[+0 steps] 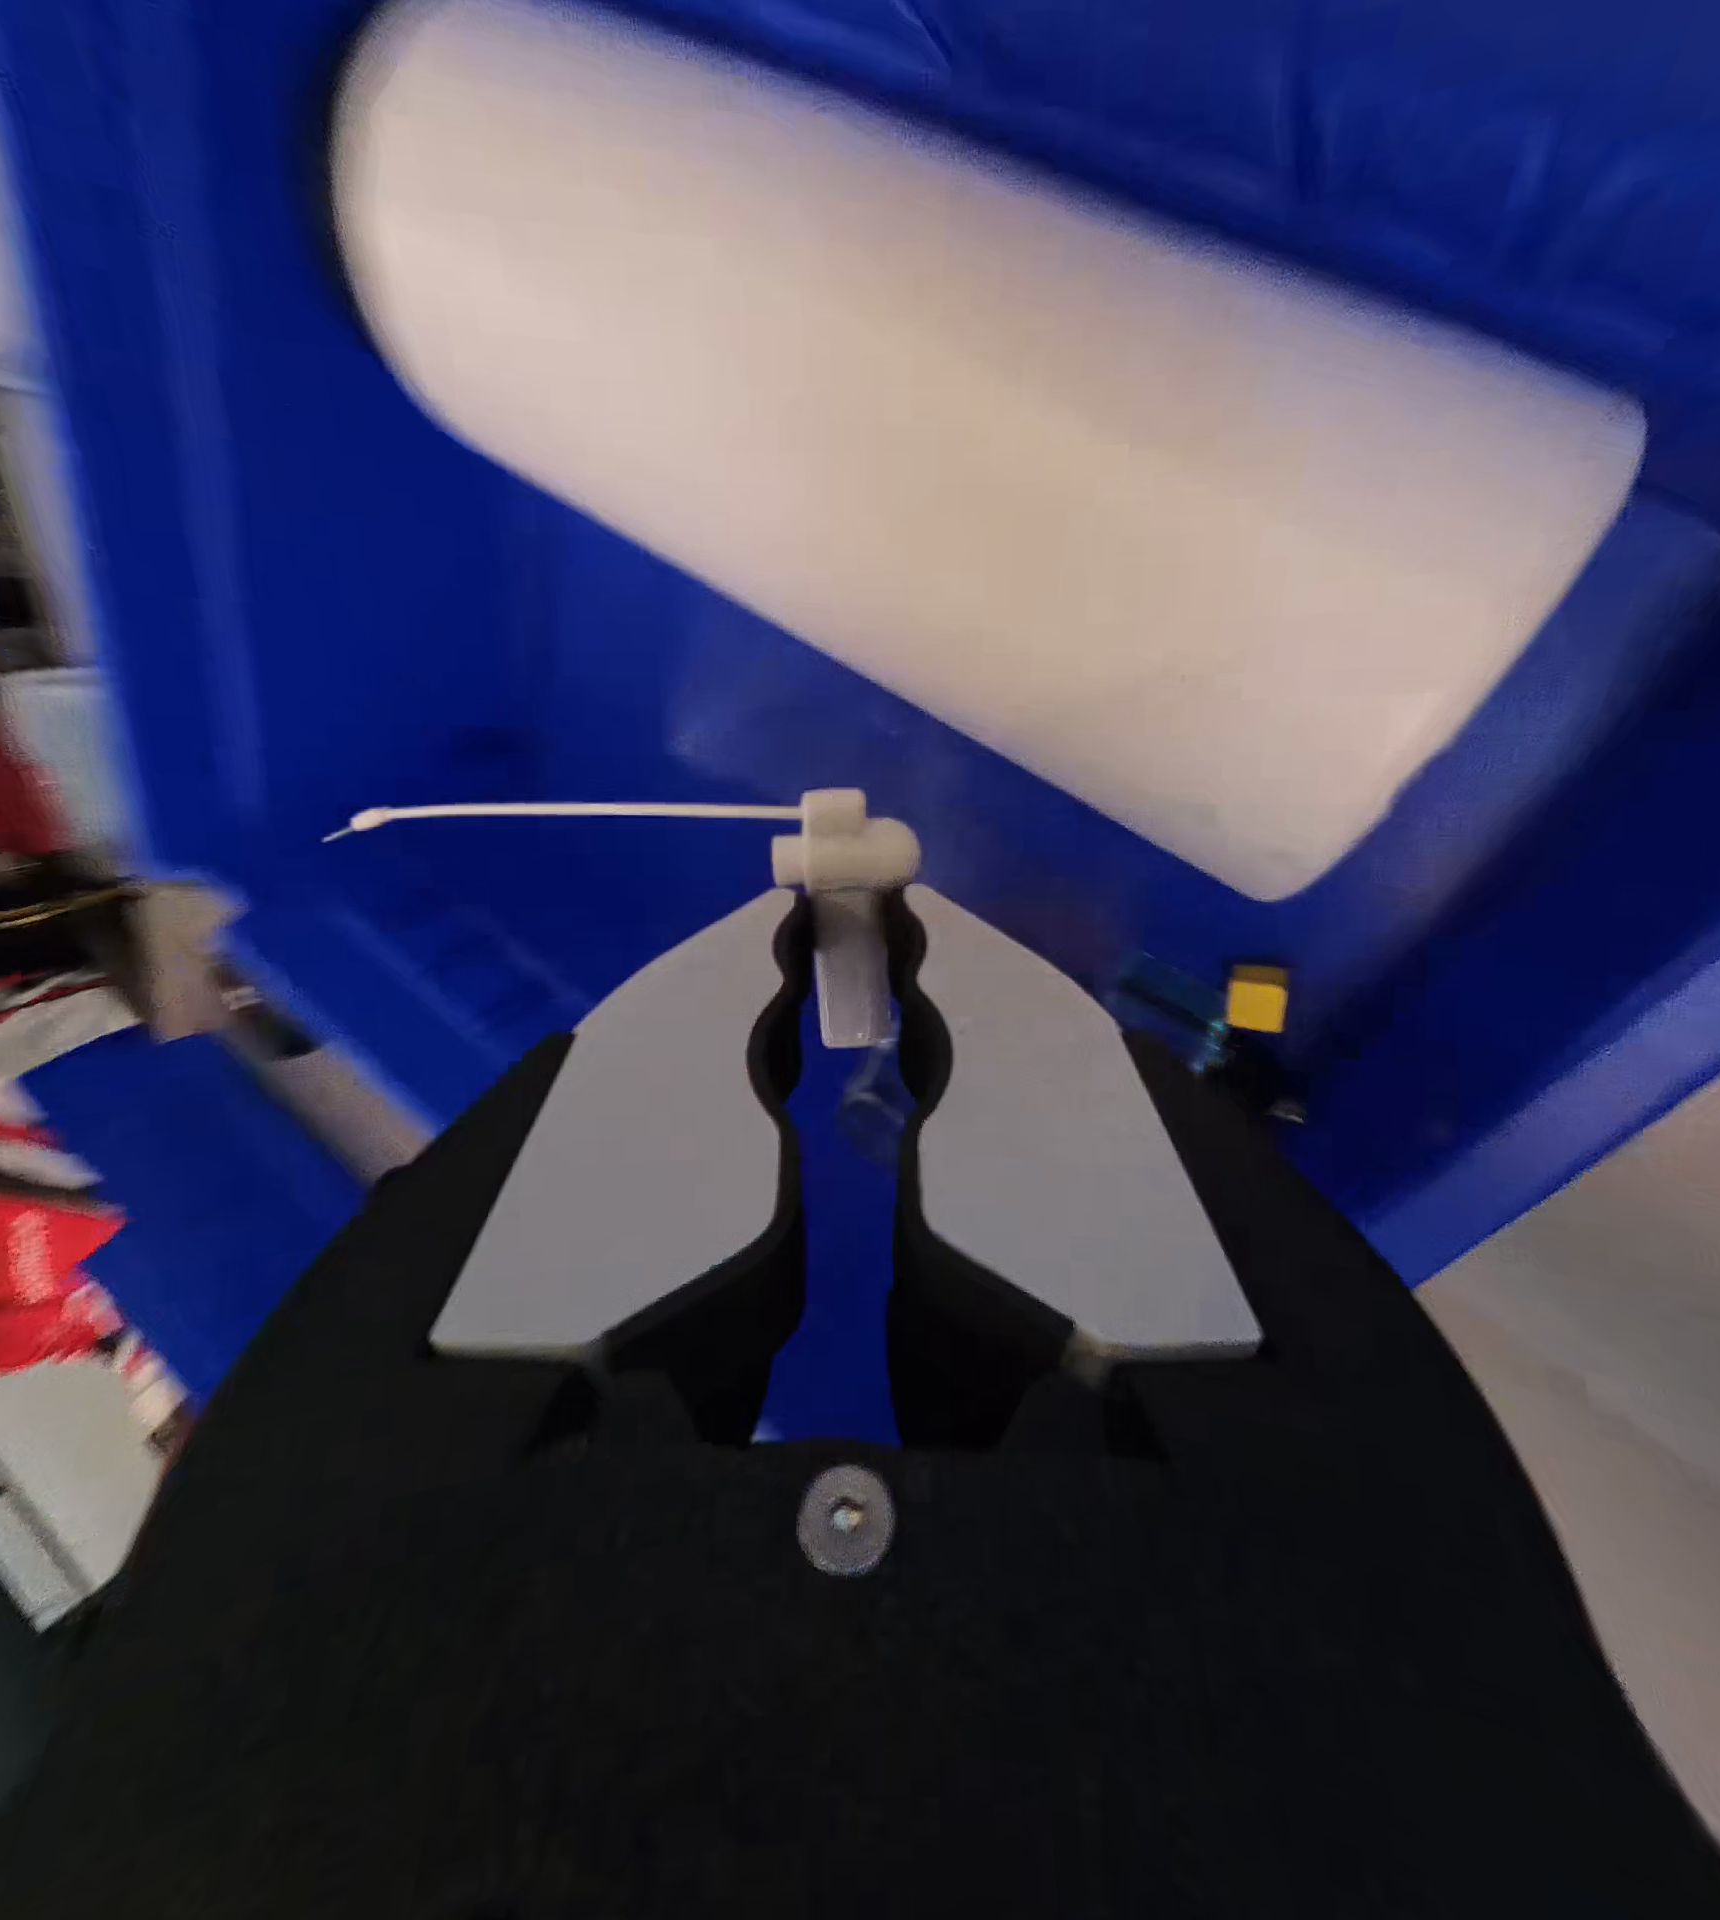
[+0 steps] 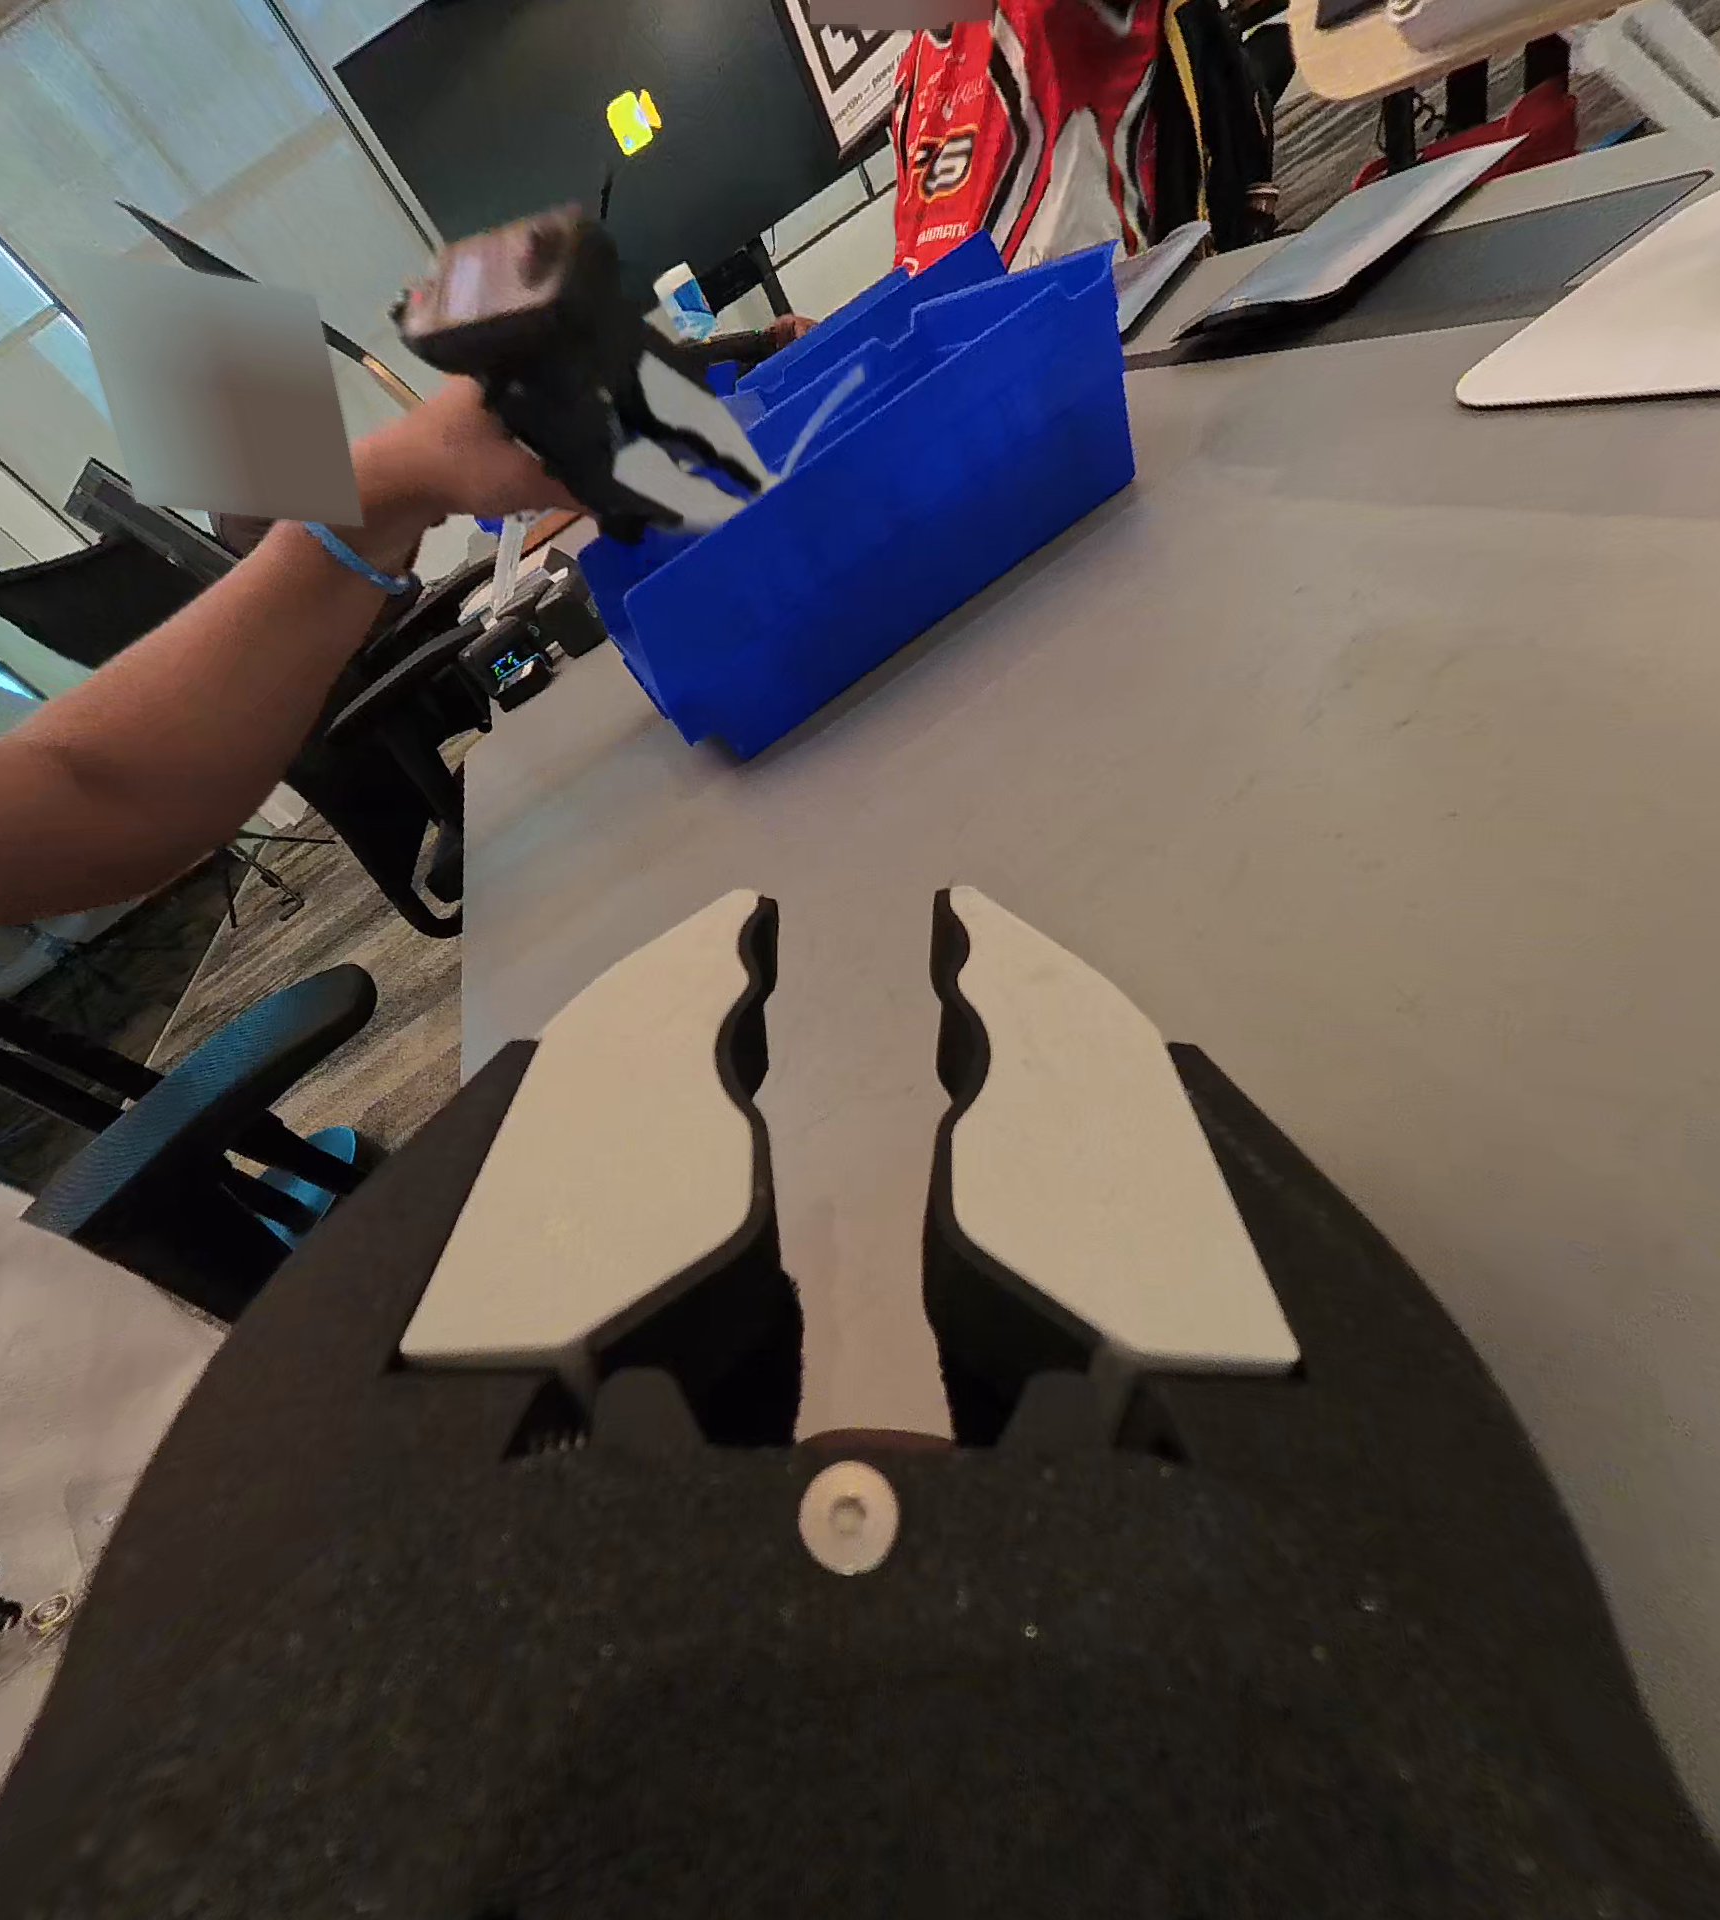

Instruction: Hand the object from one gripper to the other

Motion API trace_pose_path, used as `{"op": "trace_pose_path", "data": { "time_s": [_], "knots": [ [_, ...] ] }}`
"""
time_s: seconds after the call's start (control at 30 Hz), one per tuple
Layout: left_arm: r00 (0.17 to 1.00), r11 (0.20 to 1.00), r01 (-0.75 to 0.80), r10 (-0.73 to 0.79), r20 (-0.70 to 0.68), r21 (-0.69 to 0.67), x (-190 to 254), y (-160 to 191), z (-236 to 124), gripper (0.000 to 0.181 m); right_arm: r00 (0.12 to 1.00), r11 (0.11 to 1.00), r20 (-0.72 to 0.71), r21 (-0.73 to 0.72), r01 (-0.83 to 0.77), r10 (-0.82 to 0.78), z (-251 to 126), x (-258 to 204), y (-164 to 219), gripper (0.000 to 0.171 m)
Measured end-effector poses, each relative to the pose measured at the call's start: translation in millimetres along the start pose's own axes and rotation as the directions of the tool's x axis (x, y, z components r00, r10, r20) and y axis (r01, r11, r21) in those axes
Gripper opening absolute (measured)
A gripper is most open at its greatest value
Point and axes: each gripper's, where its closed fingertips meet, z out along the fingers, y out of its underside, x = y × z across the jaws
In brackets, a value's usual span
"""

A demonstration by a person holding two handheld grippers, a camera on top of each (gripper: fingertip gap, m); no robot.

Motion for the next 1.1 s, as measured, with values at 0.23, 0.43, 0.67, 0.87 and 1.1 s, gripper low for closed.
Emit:
{"op": "trace_pose_path", "data": {
  "time_s": [0.23, 0.43, 0.67, 0.87, 1.1],
  "knots": [
    [0.908, 0.950, -0.071, -0.066, 0.415, 0.305, 5.2, -108.2, -85.7, 0.013, 0.998, 0.993, 0.061, -0.116, -0.023, 0.030, 40.9, -6.2, -4.0, 0.033],
    [0.794, 0.868, -0.404, 0.176, 0.582, 0.289, 99.3, -226.8, -103.3, 0.013, 0.984, 0.997, 0.169, -0.047, 0.056, -0.048, 78.7, -27.5, -44.0, 0.035],
    [0.800, 0.807, -0.464, 0.205, 0.564, 0.365, 150.7, -286.8, -108.3, 0.013, 0.981, 0.997, 0.176, -0.011, 0.082, -0.079, 69.4, -26.6, -39.3, 0.024],
    [0.833, 0.798, -0.420, 0.150, 0.533, 0.432, 165.4, -298.1, -101.8, 0.014, 0.981, 0.994, 0.171, -0.044, 0.102, -0.094, 54.8, -15.4, -28.5, 0.013],
    [0.955, 0.742, 0.027, -0.217, 0.203, 0.670, 167.2, -268.9, -103.2, 0.021, 0.983, 1.000, 0.185, -0.003, 0.019, -0.018, 40.2, 1.2, -28.6, 0.013]
  ]
}}
